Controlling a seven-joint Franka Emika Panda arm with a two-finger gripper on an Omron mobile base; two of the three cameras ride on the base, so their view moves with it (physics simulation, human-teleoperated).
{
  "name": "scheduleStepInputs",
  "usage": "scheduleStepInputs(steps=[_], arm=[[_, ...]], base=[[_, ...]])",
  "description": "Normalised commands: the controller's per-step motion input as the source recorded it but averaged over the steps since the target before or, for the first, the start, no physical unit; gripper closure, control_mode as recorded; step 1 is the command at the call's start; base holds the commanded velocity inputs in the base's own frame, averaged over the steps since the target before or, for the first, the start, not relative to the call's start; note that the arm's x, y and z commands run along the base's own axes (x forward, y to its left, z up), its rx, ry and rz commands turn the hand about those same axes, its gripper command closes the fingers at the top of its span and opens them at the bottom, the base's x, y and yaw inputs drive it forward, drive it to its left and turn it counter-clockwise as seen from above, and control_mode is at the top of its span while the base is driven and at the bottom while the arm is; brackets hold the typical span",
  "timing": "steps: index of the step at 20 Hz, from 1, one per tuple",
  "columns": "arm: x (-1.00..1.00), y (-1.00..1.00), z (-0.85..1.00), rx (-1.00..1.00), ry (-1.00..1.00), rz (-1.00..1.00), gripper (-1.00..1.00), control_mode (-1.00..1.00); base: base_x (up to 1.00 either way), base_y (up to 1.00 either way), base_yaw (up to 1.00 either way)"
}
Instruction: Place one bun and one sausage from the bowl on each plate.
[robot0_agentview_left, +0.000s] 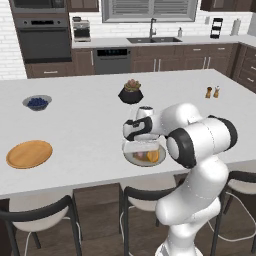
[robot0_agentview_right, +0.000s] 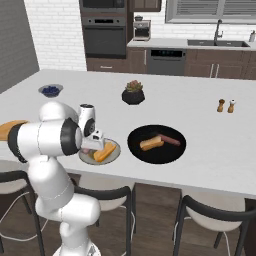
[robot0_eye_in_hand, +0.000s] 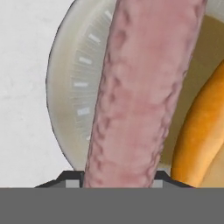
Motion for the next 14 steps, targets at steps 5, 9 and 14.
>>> scheduleStepInputs(steps=[5,9,14], arm=[[0.22,0.0,-0.22,0.0,0.0,0.0,1.0,-1.0],[0.05,0.0,-0.21,0.0,0.0,0.0,-1.0,-1.0],[0.0,0.0,0.0,0.0,0.0,0.0,-1.0,-1.0]], base=[[0.0,0.0,0.0],[0.0,0.0,0.0],[0.0,0.0,0.0]])
